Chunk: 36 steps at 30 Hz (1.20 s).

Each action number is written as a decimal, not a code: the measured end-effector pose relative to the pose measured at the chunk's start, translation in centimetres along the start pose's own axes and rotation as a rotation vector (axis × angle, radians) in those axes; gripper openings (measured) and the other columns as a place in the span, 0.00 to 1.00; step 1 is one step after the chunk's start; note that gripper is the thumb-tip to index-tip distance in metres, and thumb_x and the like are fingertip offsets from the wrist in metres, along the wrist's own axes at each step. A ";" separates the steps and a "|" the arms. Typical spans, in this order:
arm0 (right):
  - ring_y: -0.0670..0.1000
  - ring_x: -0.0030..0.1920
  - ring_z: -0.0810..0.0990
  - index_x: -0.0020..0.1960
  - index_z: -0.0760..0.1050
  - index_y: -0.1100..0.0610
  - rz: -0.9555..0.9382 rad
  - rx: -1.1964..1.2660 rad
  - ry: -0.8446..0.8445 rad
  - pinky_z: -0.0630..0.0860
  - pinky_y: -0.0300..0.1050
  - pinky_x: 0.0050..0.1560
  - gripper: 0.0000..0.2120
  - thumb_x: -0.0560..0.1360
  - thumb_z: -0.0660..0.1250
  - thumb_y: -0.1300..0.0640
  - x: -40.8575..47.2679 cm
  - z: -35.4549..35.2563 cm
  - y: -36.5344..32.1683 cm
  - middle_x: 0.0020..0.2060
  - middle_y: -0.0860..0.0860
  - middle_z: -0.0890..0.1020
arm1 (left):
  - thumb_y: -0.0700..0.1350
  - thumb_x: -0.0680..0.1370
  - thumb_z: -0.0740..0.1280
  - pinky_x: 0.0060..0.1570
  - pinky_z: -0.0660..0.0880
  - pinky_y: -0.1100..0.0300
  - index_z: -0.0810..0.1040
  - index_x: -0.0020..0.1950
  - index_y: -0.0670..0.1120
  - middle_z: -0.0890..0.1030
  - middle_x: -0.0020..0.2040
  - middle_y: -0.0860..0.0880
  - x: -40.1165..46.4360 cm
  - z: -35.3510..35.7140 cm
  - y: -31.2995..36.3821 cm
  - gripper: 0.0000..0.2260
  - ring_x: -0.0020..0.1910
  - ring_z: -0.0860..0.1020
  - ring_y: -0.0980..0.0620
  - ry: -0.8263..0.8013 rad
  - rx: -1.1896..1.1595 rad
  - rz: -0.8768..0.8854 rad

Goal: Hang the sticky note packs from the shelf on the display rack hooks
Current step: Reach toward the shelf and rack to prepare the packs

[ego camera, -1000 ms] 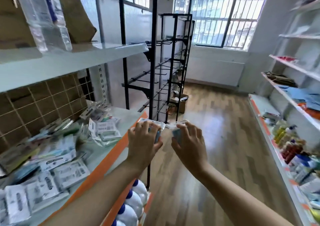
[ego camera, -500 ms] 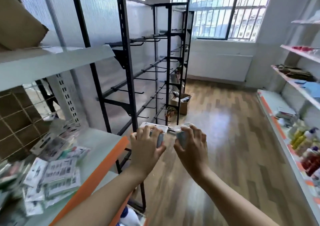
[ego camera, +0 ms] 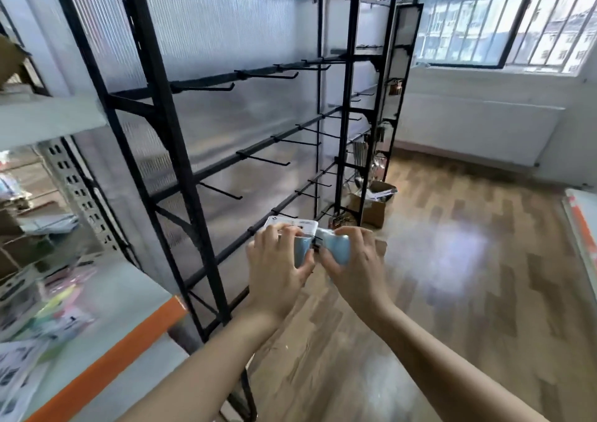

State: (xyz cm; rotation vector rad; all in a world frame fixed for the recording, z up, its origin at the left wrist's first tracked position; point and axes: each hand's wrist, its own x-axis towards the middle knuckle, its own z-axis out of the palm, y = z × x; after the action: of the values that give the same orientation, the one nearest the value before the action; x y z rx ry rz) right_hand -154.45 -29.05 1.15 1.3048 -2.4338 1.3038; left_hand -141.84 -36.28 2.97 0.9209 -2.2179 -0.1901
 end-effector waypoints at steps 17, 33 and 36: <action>0.48 0.42 0.80 0.46 0.78 0.48 0.184 0.881 -0.642 0.72 0.44 0.46 0.08 0.70 0.66 0.47 20.9 3.2 -0.7 0.40 0.47 0.82 | 0.57 0.74 0.67 0.53 0.71 0.52 0.68 0.58 0.50 0.73 0.57 0.48 16.9 5.8 -1.5 0.18 0.56 0.68 0.50 0.295 -0.027 -0.042; 0.48 0.38 0.70 0.28 0.72 0.49 -0.351 1.079 -0.860 0.66 0.42 0.42 0.14 0.71 0.66 0.49 31.2 7.5 -8.2 0.35 0.51 0.70 | 0.59 0.74 0.66 0.64 0.68 0.59 0.70 0.60 0.53 0.73 0.59 0.53 21.1 1.2 -2.6 0.19 0.62 0.73 0.52 0.636 -0.189 -0.230; 0.51 0.41 0.71 0.32 0.73 0.55 -0.470 1.099 -0.921 0.67 0.46 0.45 0.13 0.71 0.65 0.49 32.4 7.5 -9.5 0.39 0.59 0.70 | 0.62 0.71 0.67 0.57 0.72 0.60 0.72 0.58 0.54 0.77 0.52 0.55 22.5 -0.6 -2.2 0.20 0.56 0.76 0.57 0.801 -0.350 -0.431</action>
State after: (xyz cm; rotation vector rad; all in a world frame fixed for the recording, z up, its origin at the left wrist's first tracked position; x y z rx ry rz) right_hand -165.84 -57.81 16.57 3.0165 -1.3060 2.3048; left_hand -151.15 -52.80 15.25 1.0313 -1.1965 -0.3276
